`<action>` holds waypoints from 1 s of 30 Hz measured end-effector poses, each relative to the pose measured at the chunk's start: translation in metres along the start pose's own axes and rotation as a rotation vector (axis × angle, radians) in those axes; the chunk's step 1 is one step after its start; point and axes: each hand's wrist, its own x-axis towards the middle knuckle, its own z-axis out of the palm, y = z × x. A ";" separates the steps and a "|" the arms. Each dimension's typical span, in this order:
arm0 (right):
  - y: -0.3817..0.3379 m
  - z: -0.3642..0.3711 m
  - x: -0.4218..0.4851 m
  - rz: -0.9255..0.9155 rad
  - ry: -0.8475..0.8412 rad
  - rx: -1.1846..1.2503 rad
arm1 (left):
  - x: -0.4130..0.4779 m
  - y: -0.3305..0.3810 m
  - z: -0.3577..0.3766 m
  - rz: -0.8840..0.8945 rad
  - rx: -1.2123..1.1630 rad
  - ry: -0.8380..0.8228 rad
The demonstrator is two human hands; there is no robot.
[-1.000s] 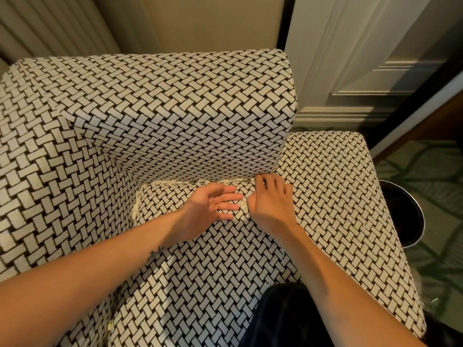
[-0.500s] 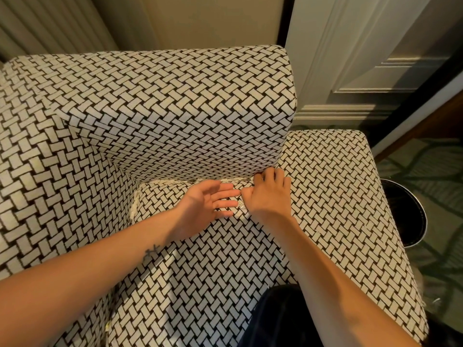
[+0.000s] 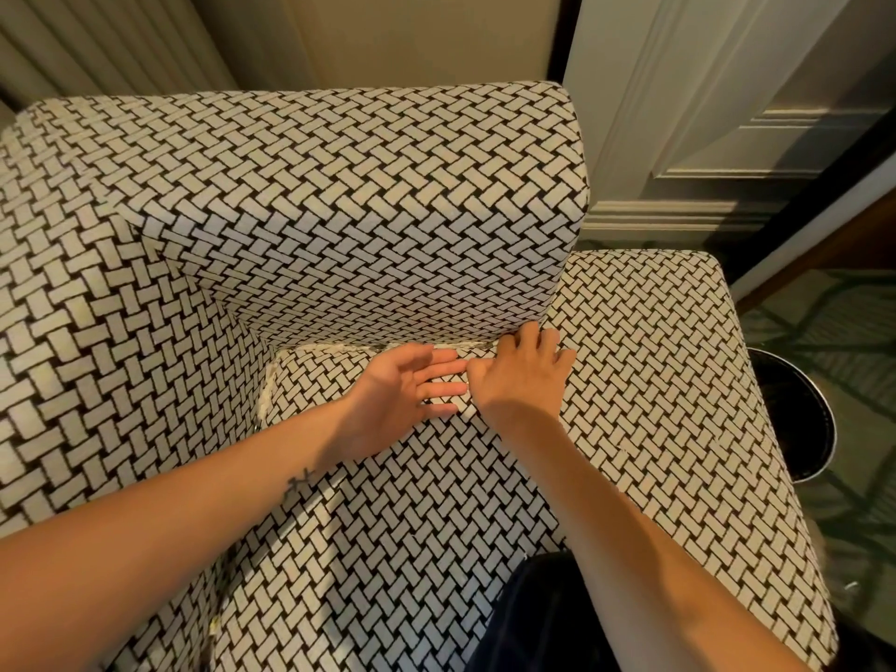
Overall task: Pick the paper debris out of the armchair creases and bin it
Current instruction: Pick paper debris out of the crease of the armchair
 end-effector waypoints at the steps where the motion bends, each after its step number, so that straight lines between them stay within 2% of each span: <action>1: 0.003 0.002 0.001 -0.006 0.021 0.030 | 0.000 0.001 0.000 -0.001 0.001 0.006; 4: 0.009 0.007 0.003 -0.029 0.089 0.150 | -0.001 0.001 0.002 -0.005 0.012 0.009; 9: 0.017 0.009 0.002 -0.078 0.126 0.214 | -0.003 0.001 0.004 0.017 0.056 0.006; 14: 0.003 -0.003 -0.008 0.007 0.008 0.038 | -0.003 0.002 0.005 0.010 0.049 0.001; 23: 0.000 -0.007 -0.009 0.118 -0.025 0.117 | -0.001 0.002 0.001 -0.034 -0.059 -0.030; 30: 0.009 -0.005 -0.017 0.068 0.021 0.216 | 0.000 0.001 -0.002 -0.015 -0.050 -0.028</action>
